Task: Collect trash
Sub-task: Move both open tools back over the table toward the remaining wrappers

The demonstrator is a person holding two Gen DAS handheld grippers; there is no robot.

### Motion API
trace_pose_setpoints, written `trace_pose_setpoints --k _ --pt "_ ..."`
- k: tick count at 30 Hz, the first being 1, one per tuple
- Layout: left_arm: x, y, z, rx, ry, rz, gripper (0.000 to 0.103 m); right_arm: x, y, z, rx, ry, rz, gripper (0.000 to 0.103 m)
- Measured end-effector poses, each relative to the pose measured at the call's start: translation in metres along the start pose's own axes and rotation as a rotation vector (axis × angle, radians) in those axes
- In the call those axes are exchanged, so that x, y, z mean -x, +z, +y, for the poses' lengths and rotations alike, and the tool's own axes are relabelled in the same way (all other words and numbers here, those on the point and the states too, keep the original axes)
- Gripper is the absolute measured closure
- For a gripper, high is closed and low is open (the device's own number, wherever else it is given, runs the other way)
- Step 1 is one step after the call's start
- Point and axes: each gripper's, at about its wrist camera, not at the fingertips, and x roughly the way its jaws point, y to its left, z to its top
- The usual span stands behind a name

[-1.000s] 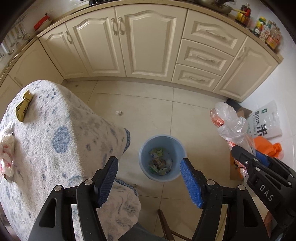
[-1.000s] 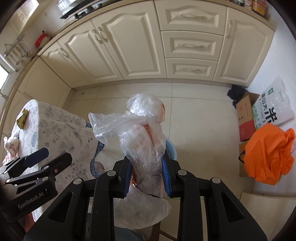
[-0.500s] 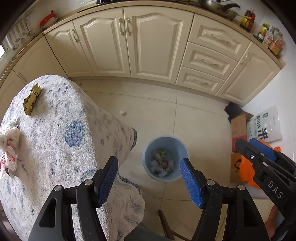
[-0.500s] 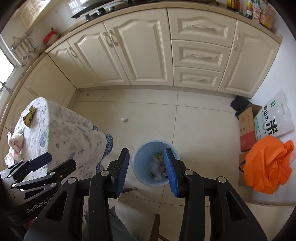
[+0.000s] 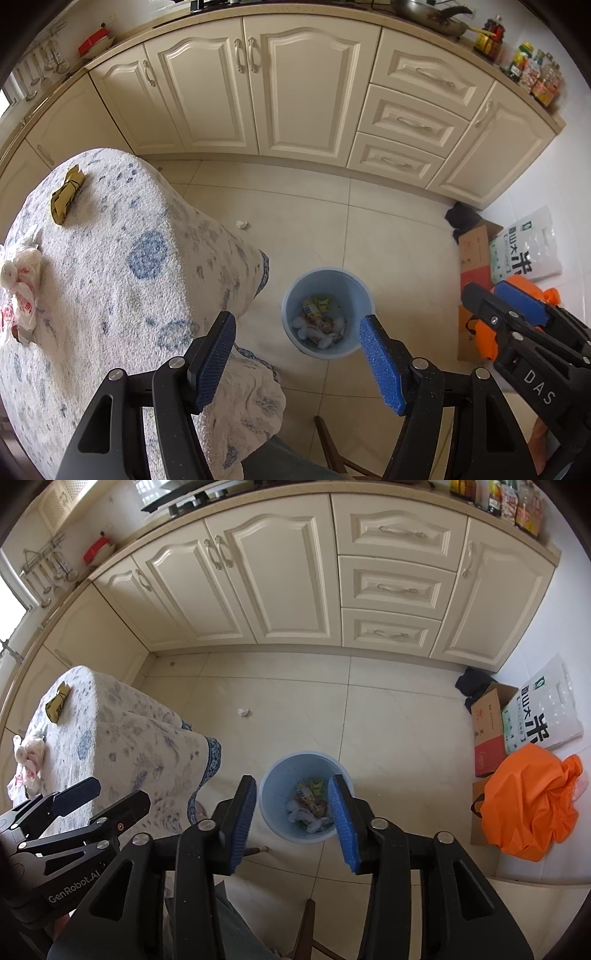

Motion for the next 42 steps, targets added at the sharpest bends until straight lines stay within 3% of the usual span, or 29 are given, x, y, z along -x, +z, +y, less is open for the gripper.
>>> trace_pose_setpoints --k 1,4,7,10,23,34,42 --pt "0.002 -0.002 0.001 0.003 0.001 -0.003 0.037 0.001 -0.001 0.001 0.001 -0.002 -0.003 0.044" --pt "0.009 -0.008 0.004 0.024 0.009 -0.008 0.035 0.005 -0.005 0.004 0.014 -0.013 -0.009 0.039" --pt "0.017 -0.015 0.008 0.043 0.014 -0.017 0.034 0.01 -0.01 0.007 0.015 -0.014 -0.018 0.022" --pt "0.029 -0.025 0.013 0.058 0.024 -0.034 0.027 0.019 -0.016 0.014 0.036 -0.048 -0.042 0.018" --pt "0.108 -0.087 0.051 0.134 0.094 -0.147 0.012 0.065 -0.044 0.051 0.098 -0.028 -0.167 0.006" --pt "0.173 -0.167 0.11 0.248 0.14 -0.229 0.008 0.097 -0.082 0.105 0.164 0.129 -0.213 0.0" --pt "0.196 -0.216 0.155 0.333 0.169 -0.244 0.008 0.103 -0.111 0.154 0.239 0.189 -0.213 0.0"
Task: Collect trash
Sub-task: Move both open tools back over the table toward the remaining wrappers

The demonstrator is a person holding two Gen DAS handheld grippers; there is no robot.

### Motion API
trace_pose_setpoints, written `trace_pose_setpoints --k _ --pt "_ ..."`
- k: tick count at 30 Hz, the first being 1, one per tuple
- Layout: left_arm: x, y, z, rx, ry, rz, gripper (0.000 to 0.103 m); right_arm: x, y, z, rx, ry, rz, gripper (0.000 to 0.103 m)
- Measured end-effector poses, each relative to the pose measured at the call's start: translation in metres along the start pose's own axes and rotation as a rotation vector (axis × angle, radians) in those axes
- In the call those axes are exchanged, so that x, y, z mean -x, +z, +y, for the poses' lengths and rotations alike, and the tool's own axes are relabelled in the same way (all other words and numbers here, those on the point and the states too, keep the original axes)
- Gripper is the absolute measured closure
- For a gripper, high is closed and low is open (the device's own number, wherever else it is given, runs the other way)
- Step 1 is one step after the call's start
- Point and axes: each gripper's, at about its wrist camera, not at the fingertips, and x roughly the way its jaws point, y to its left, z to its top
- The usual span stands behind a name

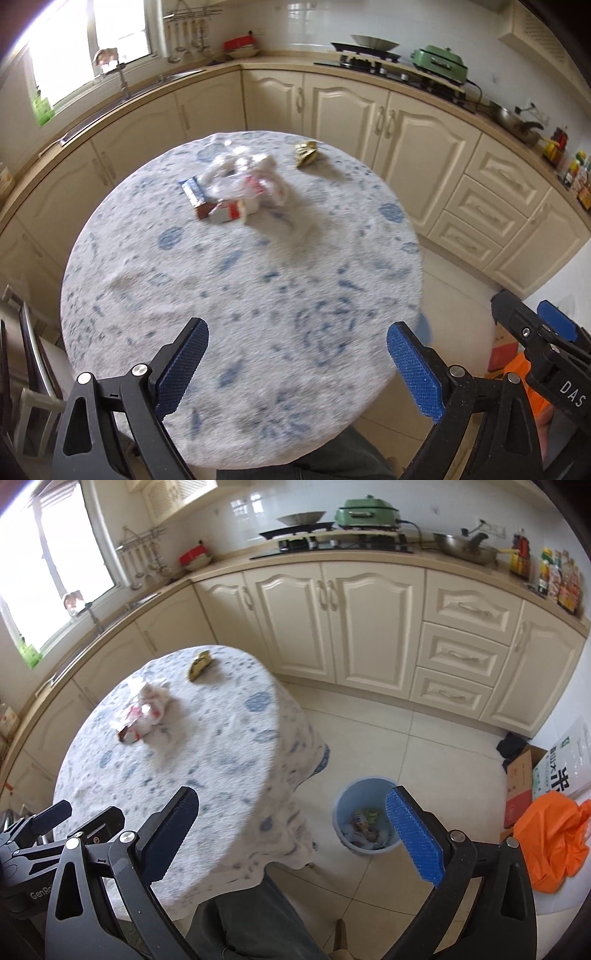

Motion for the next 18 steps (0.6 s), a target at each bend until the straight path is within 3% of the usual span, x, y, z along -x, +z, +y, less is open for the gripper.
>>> trace_pose_setpoints --k 8,11,15,18 --pt "0.005 -0.017 0.056 0.089 0.047 0.018 0.008 -0.014 -0.013 0.053 0.078 0.055 0.031 0.0" --pt "-0.001 -0.017 0.074 0.125 0.06 0.034 0.008 -0.022 -0.015 0.069 0.099 0.094 0.042 0.0" --pt "-0.011 -0.012 0.096 0.172 0.075 0.057 0.008 -0.038 -0.014 0.096 0.155 0.083 0.052 0.0" --pt "-0.022 -0.008 0.111 0.199 0.08 0.07 0.008 -0.052 -0.009 0.113 0.169 0.139 0.056 0.0"
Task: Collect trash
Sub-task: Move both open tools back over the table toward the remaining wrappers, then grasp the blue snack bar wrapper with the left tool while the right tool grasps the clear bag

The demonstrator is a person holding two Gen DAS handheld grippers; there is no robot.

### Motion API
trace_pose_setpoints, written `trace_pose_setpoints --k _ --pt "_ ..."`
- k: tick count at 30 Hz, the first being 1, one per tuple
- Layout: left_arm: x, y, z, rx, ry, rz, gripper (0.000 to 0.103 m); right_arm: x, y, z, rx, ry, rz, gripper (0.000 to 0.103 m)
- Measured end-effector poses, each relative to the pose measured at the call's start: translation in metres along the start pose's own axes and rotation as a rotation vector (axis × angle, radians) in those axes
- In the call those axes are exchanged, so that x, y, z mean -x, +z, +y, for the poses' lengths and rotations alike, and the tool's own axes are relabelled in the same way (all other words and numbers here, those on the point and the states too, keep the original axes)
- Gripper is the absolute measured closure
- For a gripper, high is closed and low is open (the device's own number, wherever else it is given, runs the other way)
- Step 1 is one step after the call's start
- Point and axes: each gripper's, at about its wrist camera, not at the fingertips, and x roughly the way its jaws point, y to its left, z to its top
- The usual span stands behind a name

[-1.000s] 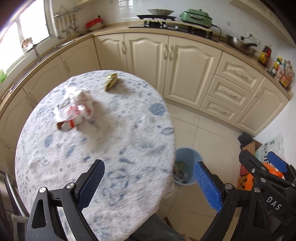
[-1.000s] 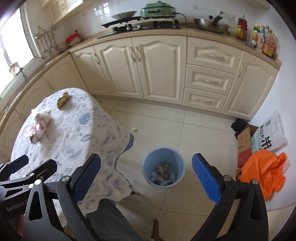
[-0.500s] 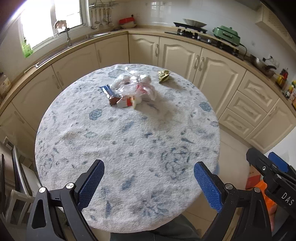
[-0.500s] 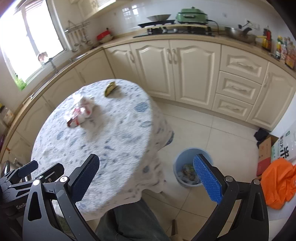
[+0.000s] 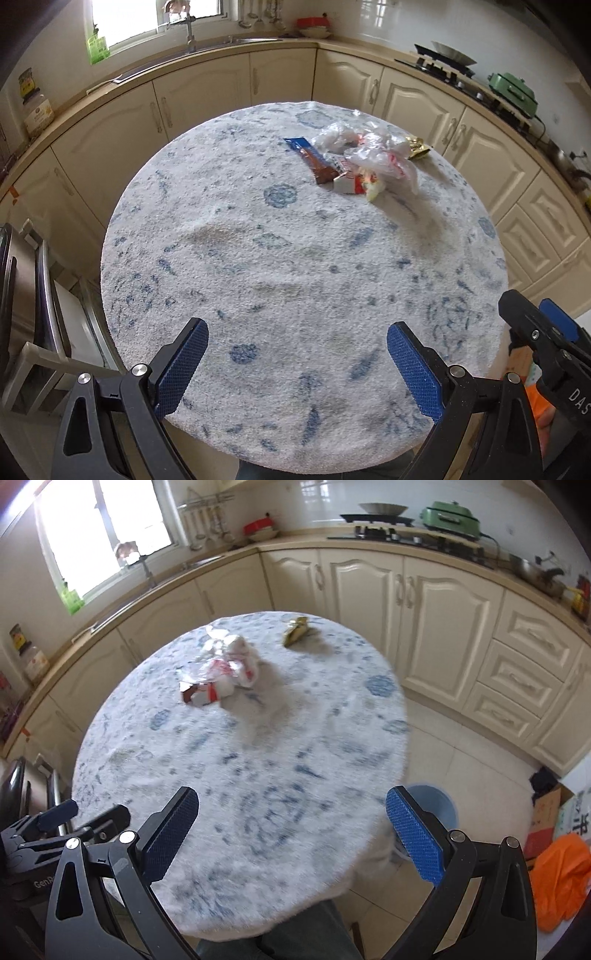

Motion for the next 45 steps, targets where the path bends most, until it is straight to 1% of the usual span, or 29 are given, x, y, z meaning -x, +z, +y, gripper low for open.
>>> trace_pose_setpoints --k 3,8,11,14,18,19,20,21,23,25,26,27,30,31,32,34,37,41,43,45 --pt "-0.014 0.011 0.012 0.021 0.01 0.018 0.008 -0.019 0.012 0.012 -0.01 0.025 0.004 0.0" --pt "-0.041 0.034 0.028 0.047 0.014 0.042 0.008 -0.057 0.033 0.034 0.031 0.041 0.038 0.001" --pt "-0.06 0.05 0.038 0.061 0.022 0.057 0.008 -0.079 0.047 0.044 0.054 0.054 0.042 0.001" --pt "-0.079 0.067 0.047 0.074 0.022 0.069 0.008 -0.101 0.061 0.053 0.069 0.029 0.053 0.001" --pt "-0.102 0.085 0.056 0.078 0.026 0.074 0.008 -0.131 0.075 0.062 0.099 0.016 0.084 0.001" --pt "-0.107 0.088 0.058 0.077 0.027 0.075 0.008 -0.137 0.078 0.063 0.097 0.001 0.09 0.004" --pt "-0.112 0.092 0.059 0.076 0.027 0.078 0.008 -0.143 0.08 0.064 0.098 -0.011 0.096 0.011" --pt "-0.117 0.095 0.06 0.076 0.027 0.081 0.008 -0.15 0.082 0.065 0.108 -0.011 0.111 0.015" --pt "-0.127 0.1 0.061 0.075 0.024 0.088 0.008 -0.164 0.086 0.065 0.102 0.013 0.153 0.027" --pt "-0.136 0.106 0.062 0.074 0.022 0.095 0.008 -0.175 0.089 0.064 0.085 0.012 0.175 0.032" --pt "-0.138 0.108 0.062 0.073 0.022 0.095 0.008 -0.175 0.091 0.065 0.097 -0.005 0.154 0.036" --pt "-0.141 0.11 0.063 0.072 0.019 0.093 0.008 -0.177 0.092 0.066 0.102 -0.015 0.151 0.038" --pt "-0.148 0.119 0.062 0.075 0.007 0.093 0.008 -0.181 0.098 0.065 0.116 0.003 0.155 0.051" --pt "-0.15 0.122 0.061 0.077 0.003 0.095 0.008 -0.182 0.1 0.065 0.122 0.013 0.158 0.064" --pt "-0.153 0.125 0.059 0.078 -0.002 0.098 0.008 -0.183 0.103 0.065 0.125 0.024 0.167 0.073" --pt "-0.155 0.131 0.057 0.082 -0.02 0.103 0.008 -0.184 0.104 0.064 0.125 0.058 0.181 0.079" --pt "-0.156 0.143 0.053 0.084 -0.056 0.092 0.008 -0.181 0.101 0.064 0.14 0.062 0.176 0.08" --pt "-0.163 0.159 0.045 0.093 -0.076 0.092 0.009 -0.175 0.098 0.061 0.146 0.067 0.173 0.08" --pt "-0.17 0.166 0.041 0.095 -0.078 0.109 0.012 -0.173 0.099 0.057 0.149 0.057 0.162 0.08" --pt "-0.179 0.171 0.039 0.119 -0.065 0.123 0.014 -0.173 0.103 0.049 0.146 0.052 0.155 0.08"
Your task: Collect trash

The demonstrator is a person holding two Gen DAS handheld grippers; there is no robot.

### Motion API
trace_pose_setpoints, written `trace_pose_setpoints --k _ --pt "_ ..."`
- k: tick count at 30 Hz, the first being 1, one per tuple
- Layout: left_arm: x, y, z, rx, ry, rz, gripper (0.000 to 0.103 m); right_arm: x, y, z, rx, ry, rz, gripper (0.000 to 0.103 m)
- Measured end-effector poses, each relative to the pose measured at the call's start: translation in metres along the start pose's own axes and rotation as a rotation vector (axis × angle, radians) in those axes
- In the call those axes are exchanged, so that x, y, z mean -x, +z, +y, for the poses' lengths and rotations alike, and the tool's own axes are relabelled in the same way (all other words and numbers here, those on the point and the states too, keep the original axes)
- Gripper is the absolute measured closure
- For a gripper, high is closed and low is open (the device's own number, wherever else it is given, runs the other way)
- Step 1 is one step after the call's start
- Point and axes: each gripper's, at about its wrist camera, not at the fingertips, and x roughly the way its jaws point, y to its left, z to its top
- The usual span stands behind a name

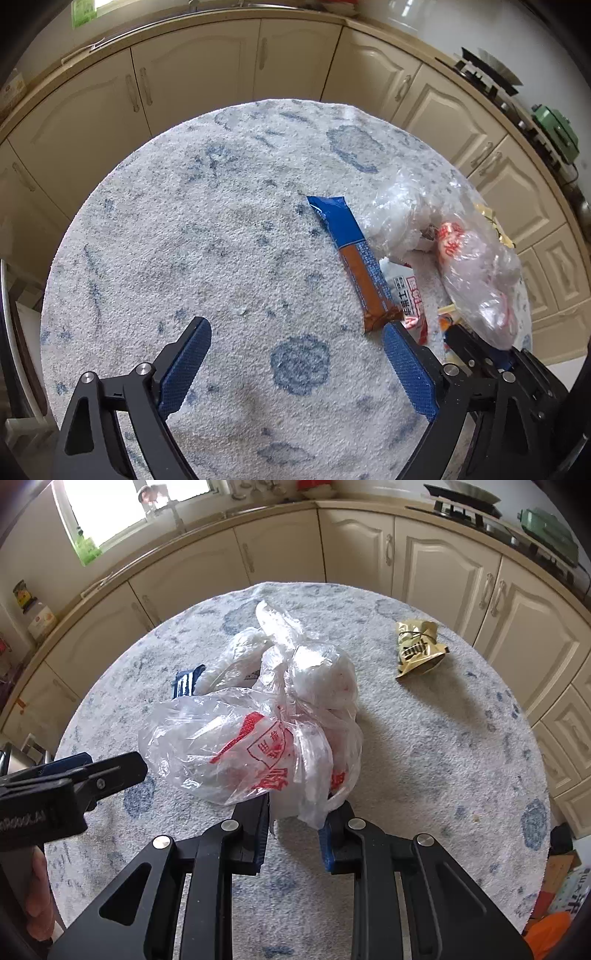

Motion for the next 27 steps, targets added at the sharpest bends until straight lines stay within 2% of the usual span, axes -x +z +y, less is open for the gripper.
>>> trace_pose_setpoints --k 6,10,12,13,14,16,21,24,27 --pt "-0.028 0.017 -0.01 0.042 -0.013 0.046 0.024 0.0 0.016 -0.018 0.008 -0.011 -0.022 0.08" --pt "-0.038 0.029 -0.02 0.04 0.016 0.012 0.03 -0.006 0.025 -0.019 0.039 0.016 -0.011 0.08" --pt "-0.041 0.033 -0.024 0.036 0.018 -0.003 0.044 -0.01 0.027 -0.02 0.043 0.034 -0.003 0.08" --pt "-0.042 0.036 -0.027 0.018 0.024 -0.009 0.06 -0.011 0.026 -0.019 0.045 0.042 0.001 0.08" --pt "-0.044 0.036 -0.031 -0.002 0.051 -0.015 0.073 -0.013 0.026 -0.02 0.042 0.046 0.006 0.08" --pt "-0.046 0.034 -0.037 -0.034 0.121 -0.033 0.085 -0.016 0.026 -0.02 0.037 0.057 0.016 0.08" --pt "-0.039 0.02 -0.035 -0.052 0.093 -0.006 0.088 -0.011 0.016 -0.018 0.039 0.067 0.022 0.08" --pt "-0.03 0.002 -0.034 -0.065 0.114 -0.005 0.088 0.0 0.006 -0.014 0.038 0.076 0.02 0.08" --pt "-0.018 -0.019 -0.034 -0.073 0.098 0.007 0.088 0.012 -0.008 -0.01 0.031 0.08 0.019 0.081"
